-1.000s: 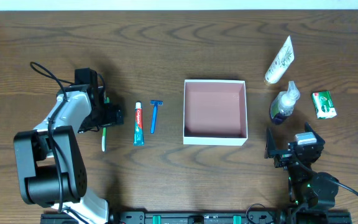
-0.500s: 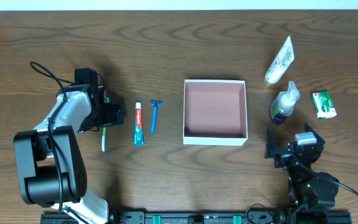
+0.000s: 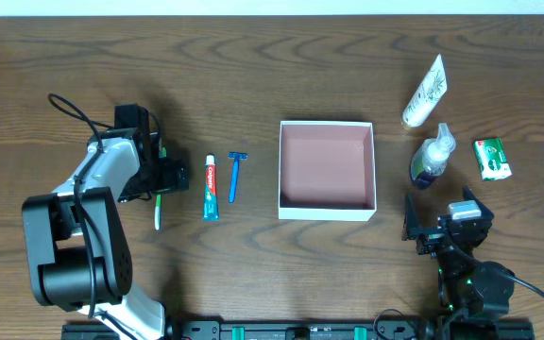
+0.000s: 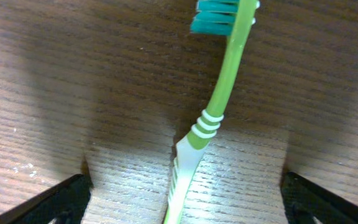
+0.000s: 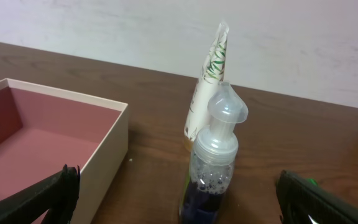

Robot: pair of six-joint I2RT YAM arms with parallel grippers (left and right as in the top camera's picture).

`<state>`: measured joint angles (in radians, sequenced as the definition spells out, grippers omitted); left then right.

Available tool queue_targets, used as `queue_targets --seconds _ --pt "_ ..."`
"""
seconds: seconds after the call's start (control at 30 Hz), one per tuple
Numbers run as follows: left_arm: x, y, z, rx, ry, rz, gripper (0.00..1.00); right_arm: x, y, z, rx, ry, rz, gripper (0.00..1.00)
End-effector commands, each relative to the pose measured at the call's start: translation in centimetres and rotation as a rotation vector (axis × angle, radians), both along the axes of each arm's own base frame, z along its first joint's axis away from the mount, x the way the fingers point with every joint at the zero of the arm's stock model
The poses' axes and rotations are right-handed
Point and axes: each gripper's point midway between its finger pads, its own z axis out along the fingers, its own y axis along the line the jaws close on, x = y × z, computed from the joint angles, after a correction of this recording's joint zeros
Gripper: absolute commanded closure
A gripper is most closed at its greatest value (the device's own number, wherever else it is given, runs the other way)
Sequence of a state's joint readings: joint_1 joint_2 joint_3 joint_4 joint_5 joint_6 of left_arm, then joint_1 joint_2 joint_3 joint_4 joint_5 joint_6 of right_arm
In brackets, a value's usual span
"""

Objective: Pack container
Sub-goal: 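Lower the left gripper and close it on the toothbrush handle, then lift the toothbrush and carry it over the pink box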

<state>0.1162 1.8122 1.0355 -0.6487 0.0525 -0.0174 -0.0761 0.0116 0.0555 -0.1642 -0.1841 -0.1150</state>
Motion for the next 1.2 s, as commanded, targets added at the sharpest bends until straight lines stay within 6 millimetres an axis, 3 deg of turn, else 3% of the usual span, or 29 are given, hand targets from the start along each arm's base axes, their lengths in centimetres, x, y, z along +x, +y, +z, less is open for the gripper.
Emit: queue_targets --seconds 0.0,0.1,0.2,0.63,0.8,1.0,1.17 --pt "-0.5 0.2 -0.6 0.009 0.025 -0.015 0.07 0.0 0.3 -0.1 -0.014 -0.002 0.013 0.01" --pt "-0.5 0.2 -0.6 0.009 0.025 -0.015 0.07 0.0 0.3 -0.1 -0.014 -0.002 0.013 0.01" --pt "-0.5 0.2 -0.6 0.010 0.025 -0.015 0.15 0.0 0.3 -0.1 -0.014 -0.002 0.013 0.01" --pt "-0.1 0.3 -0.5 0.011 0.009 0.005 0.86 0.0 0.3 -0.1 -0.014 -0.002 0.013 0.01" --pt "0.6 0.3 0.2 0.011 -0.003 0.023 0.94 0.0 0.3 -0.1 -0.014 -0.002 0.013 0.01" --pt "2.7 0.5 4.2 0.013 -0.072 0.056 0.94 0.0 0.3 -0.1 -0.014 -0.002 0.013 0.01" --pt "4.9 -0.7 10.9 -0.056 -0.222 0.057 0.94 0.0 0.3 -0.1 -0.014 -0.002 0.013 0.01"
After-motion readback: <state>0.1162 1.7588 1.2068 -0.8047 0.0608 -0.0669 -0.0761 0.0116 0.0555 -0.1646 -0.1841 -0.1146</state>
